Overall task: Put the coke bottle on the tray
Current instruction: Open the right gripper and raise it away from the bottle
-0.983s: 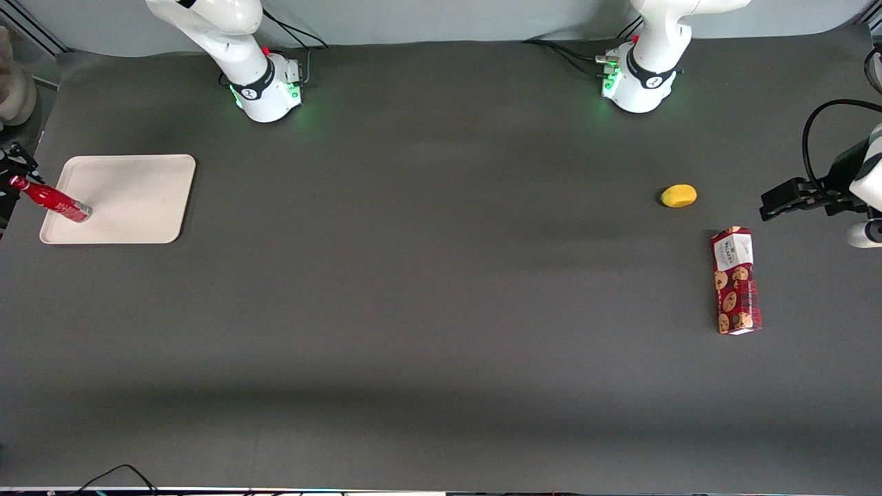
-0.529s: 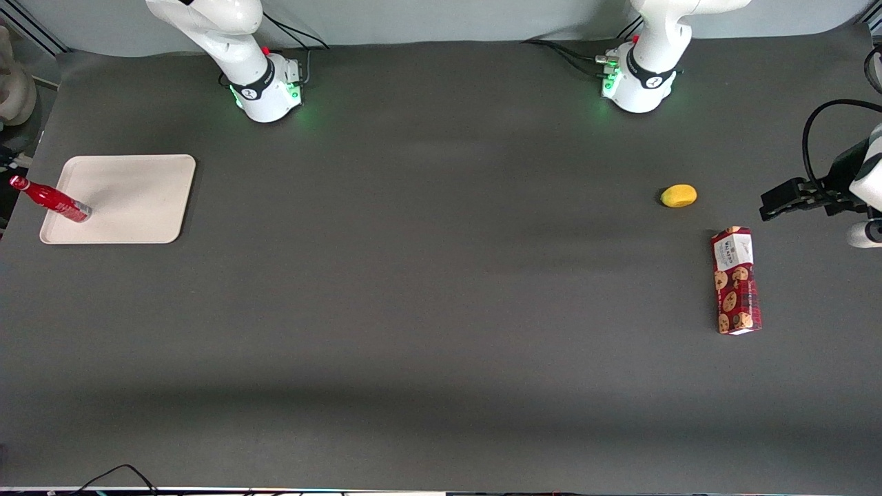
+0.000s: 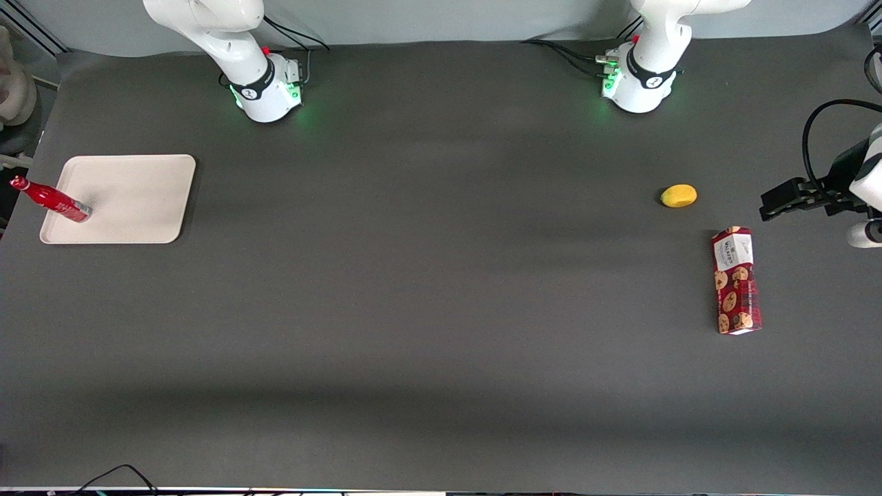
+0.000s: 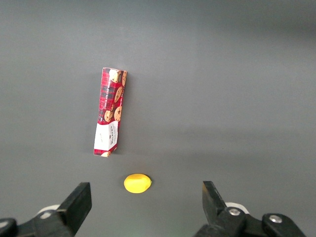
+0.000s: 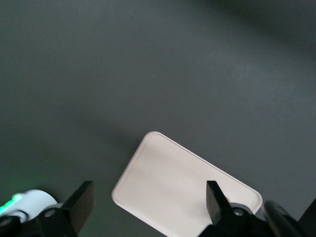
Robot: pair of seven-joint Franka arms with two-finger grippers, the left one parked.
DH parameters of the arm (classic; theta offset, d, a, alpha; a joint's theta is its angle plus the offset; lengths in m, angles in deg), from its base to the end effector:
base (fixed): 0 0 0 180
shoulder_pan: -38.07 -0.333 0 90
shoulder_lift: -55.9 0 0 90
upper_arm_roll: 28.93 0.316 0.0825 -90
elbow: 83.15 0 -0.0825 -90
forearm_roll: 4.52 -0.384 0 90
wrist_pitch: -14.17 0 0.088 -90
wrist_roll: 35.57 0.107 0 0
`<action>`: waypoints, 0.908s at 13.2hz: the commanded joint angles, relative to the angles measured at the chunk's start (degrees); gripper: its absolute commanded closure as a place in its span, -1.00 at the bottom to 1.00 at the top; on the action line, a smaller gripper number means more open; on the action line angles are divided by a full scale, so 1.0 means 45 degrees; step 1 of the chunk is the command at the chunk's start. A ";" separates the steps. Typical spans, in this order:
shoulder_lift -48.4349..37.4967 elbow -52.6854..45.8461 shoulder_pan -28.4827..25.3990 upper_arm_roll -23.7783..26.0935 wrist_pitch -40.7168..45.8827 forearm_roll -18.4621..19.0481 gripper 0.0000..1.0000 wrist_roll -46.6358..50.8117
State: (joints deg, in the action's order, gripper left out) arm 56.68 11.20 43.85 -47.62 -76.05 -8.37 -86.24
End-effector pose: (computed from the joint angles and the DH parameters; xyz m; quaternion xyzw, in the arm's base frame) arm 0.5086 -0.2224 0.5821 -0.9730 -0.2247 0.0145 0.0508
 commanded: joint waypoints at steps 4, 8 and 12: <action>-0.0094 -0.1944 0.0063 0.4891 0.2042 0.0485 -1.00 0.9546; -0.0074 -0.1962 0.0063 0.5874 0.2043 0.0466 -1.00 1.2041; 0.0335 -0.3229 0.0122 0.5874 0.2003 0.0524 -1.00 1.2061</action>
State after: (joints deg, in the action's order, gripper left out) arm 56.36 1.48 44.30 -21.53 -67.96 -7.22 -33.48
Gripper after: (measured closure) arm 0.000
